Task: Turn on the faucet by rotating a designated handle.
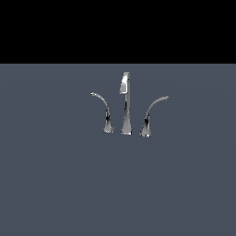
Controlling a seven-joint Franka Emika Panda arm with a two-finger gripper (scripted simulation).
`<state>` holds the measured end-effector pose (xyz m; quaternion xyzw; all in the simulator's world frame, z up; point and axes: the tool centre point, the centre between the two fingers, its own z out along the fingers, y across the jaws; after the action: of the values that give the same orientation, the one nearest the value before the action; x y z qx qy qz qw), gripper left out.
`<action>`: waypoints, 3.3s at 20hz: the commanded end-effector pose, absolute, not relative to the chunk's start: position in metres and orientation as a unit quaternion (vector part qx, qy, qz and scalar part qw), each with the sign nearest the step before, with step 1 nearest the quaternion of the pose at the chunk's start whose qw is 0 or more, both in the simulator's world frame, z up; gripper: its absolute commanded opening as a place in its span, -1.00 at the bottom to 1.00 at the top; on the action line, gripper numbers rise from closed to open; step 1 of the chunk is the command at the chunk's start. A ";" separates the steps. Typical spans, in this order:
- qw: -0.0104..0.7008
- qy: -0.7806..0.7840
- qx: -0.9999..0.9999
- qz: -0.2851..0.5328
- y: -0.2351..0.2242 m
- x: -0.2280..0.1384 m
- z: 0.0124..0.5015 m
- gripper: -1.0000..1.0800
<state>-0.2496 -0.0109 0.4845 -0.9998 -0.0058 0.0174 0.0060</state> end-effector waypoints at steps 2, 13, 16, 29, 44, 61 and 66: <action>0.006 -0.006 -1.000 0.017 -0.011 -0.249 0.485 -1.00; 0.012 0.001 -1.000 0.007 -0.019 -0.238 0.490 -1.00; 0.015 0.004 -1.000 0.007 -0.019 -0.236 0.489 -1.00; 0.053 0.078 -0.995 0.018 -0.011 -0.193 0.477 -1.00; 0.101 0.269 -0.956 0.061 0.010 -0.096 0.425 -1.00; 0.084 0.497 -0.859 0.094 0.036 0.003 0.333 -1.00; 0.068 0.559 -0.821 0.092 0.043 0.027 0.302 -1.00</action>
<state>0.0197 0.0406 0.3117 -0.8334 0.5398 0.0933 0.0727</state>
